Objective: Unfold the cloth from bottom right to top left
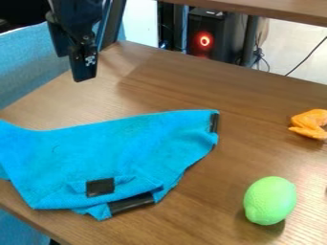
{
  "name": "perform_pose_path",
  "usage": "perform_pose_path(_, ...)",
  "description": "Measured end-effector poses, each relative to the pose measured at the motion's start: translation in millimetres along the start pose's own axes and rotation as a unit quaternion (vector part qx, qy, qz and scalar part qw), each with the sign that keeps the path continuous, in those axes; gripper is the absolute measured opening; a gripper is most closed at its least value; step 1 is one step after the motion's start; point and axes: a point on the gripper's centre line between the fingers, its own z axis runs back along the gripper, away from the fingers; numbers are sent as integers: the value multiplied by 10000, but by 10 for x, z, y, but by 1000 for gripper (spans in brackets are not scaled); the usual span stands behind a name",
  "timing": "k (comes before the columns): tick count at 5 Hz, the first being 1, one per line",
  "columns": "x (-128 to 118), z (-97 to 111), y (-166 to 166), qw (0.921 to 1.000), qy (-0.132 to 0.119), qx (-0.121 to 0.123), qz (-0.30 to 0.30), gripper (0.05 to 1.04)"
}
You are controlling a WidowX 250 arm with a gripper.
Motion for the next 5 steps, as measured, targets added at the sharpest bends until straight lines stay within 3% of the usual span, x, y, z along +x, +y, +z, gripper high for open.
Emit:
perform_pose_path(1,-15,-77,-45,9999,84,-128,-48,1000)
perform_pose_path(2,-96,-114,-238,9970,-28,-399,-665,1000)
perform_pose_path(4,-261,-81,-622,9835,-506,-479,-1670,1000)
perform_pose_path(5,-298,-132,-878,9750,-525,-469,-2106,1000)
